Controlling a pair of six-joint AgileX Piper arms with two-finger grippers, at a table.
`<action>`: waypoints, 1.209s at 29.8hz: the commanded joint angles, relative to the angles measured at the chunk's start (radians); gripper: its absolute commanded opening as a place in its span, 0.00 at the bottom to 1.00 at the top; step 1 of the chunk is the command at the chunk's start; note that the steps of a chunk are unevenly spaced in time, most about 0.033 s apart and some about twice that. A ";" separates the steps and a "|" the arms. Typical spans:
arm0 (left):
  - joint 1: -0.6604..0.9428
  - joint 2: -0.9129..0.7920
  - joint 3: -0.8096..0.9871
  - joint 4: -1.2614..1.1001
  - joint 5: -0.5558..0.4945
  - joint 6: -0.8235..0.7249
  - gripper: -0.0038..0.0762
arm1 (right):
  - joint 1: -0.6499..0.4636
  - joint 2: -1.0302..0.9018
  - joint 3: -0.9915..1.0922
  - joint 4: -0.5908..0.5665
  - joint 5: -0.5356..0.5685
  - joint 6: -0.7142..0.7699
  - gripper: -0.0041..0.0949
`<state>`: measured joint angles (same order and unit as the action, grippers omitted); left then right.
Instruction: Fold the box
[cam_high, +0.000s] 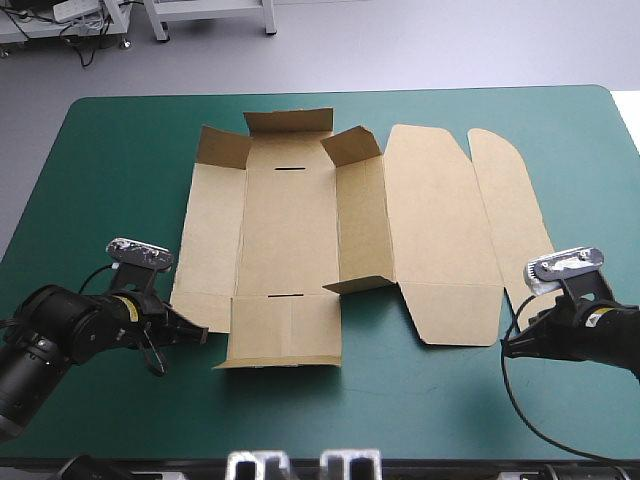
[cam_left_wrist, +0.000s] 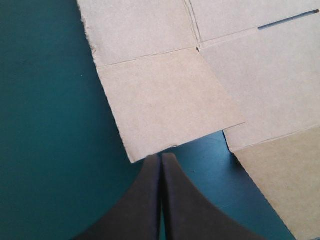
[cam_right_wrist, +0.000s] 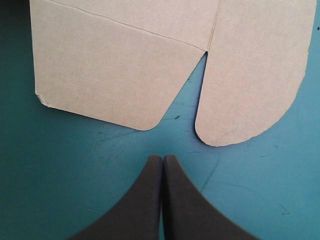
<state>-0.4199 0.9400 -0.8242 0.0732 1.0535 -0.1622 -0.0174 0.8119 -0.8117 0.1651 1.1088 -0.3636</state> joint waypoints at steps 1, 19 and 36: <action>-0.002 -0.010 -0.024 -0.006 -0.039 -0.008 0.04 | 0.002 -0.008 -0.024 0.013 -0.027 -0.011 0.02; 0.029 0.237 -0.281 -0.055 -0.110 0.140 0.07 | 0.002 -0.008 -0.024 0.013 -0.041 -0.011 0.02; 0.809 0.398 -0.497 -0.709 0.225 0.677 0.07 | 0.002 -0.008 -0.024 0.028 -0.064 -0.011 0.02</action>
<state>0.3068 1.3483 -1.2908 -0.5381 1.2303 0.5122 -0.0174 0.8119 -0.8117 0.1737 1.0855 -0.3645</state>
